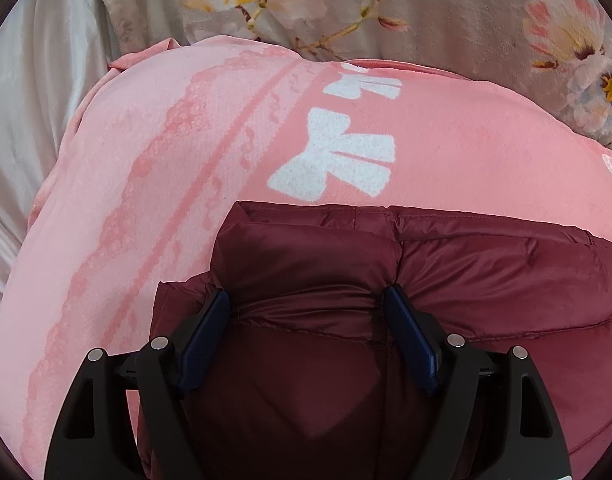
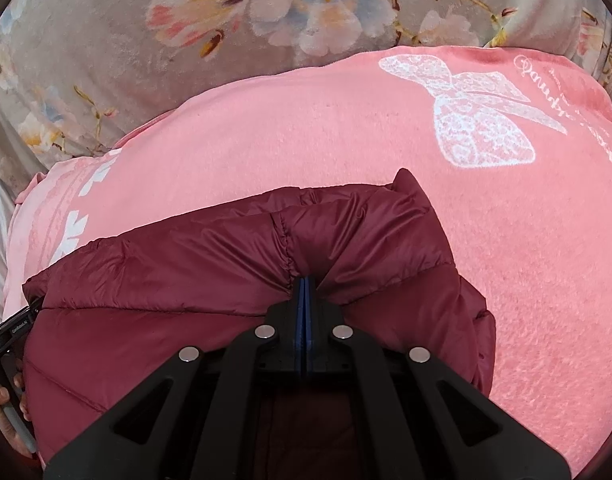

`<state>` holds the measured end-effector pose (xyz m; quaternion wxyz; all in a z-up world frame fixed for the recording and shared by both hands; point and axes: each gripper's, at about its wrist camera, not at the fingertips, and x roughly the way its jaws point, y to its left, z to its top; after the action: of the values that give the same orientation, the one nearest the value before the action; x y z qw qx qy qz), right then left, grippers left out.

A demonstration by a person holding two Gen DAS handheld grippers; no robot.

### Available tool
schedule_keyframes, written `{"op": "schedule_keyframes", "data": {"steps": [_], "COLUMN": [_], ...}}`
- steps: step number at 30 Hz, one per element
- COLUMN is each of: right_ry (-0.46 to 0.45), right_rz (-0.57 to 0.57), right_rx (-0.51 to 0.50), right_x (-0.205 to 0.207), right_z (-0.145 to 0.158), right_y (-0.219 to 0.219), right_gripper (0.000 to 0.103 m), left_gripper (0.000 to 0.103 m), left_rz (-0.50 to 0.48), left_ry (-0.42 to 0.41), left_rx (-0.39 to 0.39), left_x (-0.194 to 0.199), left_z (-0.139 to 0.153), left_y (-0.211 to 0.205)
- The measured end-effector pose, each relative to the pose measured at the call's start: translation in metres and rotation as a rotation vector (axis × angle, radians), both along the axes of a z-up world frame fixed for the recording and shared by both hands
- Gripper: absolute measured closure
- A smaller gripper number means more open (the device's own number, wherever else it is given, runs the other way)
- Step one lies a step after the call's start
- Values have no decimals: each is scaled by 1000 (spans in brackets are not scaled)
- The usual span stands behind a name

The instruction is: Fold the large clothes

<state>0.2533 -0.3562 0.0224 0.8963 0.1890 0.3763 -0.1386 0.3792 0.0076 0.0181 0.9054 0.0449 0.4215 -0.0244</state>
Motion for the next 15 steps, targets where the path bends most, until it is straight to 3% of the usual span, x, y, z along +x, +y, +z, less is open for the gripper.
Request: {"op": "schedule_keyframes", "data": {"steps": [15], "right_ry": [-1], "right_rz": [0], "right_rx": [-14], "right_x": [2], "right_z": [0], "right_y": [2], "right_gripper": [103], "left_gripper": [24], "left_rz": [0], "left_ry": [2], "left_rx": [1], "left_x": [1], "left_z": [1], "left_y": [-1]}}
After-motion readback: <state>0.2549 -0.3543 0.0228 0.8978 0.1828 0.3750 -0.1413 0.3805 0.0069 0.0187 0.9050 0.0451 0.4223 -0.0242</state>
